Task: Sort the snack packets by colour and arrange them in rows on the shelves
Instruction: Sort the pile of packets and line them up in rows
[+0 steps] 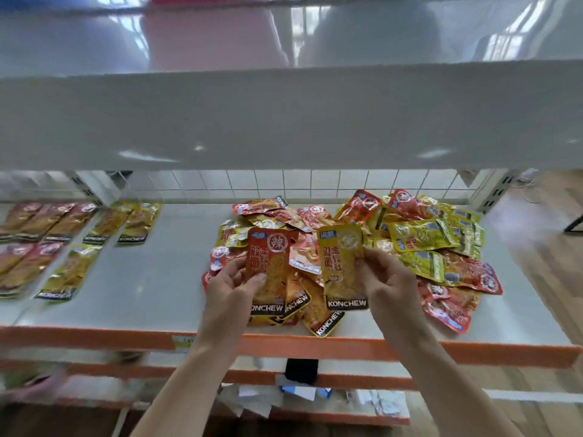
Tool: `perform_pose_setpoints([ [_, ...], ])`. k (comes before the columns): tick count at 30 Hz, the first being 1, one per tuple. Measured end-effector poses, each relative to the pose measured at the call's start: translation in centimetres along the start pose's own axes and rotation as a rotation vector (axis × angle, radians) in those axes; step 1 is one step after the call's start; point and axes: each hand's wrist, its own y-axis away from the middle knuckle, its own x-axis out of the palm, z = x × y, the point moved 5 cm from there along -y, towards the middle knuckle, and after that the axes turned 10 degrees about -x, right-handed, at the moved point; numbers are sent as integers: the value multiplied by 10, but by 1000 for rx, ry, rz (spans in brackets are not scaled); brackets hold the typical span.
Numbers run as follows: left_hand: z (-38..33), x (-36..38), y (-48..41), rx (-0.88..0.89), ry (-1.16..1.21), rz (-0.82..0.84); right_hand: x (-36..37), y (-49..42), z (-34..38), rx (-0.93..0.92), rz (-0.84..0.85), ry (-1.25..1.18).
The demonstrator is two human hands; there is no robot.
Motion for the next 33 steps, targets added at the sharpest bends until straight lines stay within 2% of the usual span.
perform_pose_setpoints([
  [6, -4, -63, 2, -10, 36, -42, 66, 10, 2, 160, 95, -116],
  [13, -8, -148, -2, -24, 89, -68, 149, 35, 12, 237, 155, -156],
  [27, -3, -328, -14, -56, 108, -67, 313, 89, 14, 315, 125, -140],
  [33, 4, -376, -19, -83, 111, -46, 360, 112, 13, 366, 147, -170],
])
